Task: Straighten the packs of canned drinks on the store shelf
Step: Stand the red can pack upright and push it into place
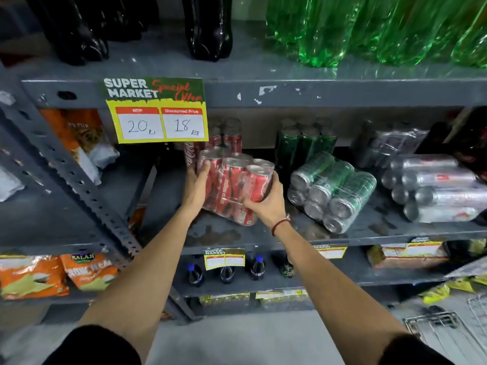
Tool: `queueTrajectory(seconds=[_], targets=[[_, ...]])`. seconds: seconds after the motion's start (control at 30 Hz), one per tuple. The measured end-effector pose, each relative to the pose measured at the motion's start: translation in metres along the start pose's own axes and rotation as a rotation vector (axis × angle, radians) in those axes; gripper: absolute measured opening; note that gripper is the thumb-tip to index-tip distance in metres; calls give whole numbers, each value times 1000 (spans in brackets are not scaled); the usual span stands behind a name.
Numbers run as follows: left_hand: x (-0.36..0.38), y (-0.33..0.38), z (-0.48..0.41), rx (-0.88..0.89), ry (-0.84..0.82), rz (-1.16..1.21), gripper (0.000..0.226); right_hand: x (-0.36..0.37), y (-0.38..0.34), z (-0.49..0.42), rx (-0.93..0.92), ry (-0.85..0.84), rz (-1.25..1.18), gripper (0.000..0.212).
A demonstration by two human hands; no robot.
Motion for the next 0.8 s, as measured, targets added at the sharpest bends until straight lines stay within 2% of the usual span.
queueTrajectory(seconds=[0.13,0.23,0.3,0.37,0.43,0.47,0.5,0.6,0.8], targets=[[4,-8,27,-54,58,100,71,4,13,13,-114,-35,69,119],[-4,-17,26,-74,-6,-14,83,5,12,17,-105,-52,77,121],[-7,-18,22,-82,-19,-91,80,0,13,16,-80,-83,45,121],[-4,-18,33,-12,124,-14,73,-7,9,15,-38,-76,-100,110],[8,-19,62,13,407,89,58,-13,2,8,35,-64,-278,89],[20,-20,79,-5,498,112,51,-13,-3,1,70,-77,-296,81],[34,-21,95,-29,499,125,48,-13,-7,-7,97,-109,-274,78],[76,-22,124,-38,297,125,61,-8,-8,-27,184,-188,-202,95],[87,-26,103,-100,214,181,92,-5,3,-10,187,-183,-257,85]])
Point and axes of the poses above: each hand's wrist, its own z-axis away from the middle knuckle, its own x-axis out of the palm, y = z × x, the point moved 2 cm from there along -z, towards the middle knuckle, and after that the axes turned 2 degrees about y, right-handed, at the moved point
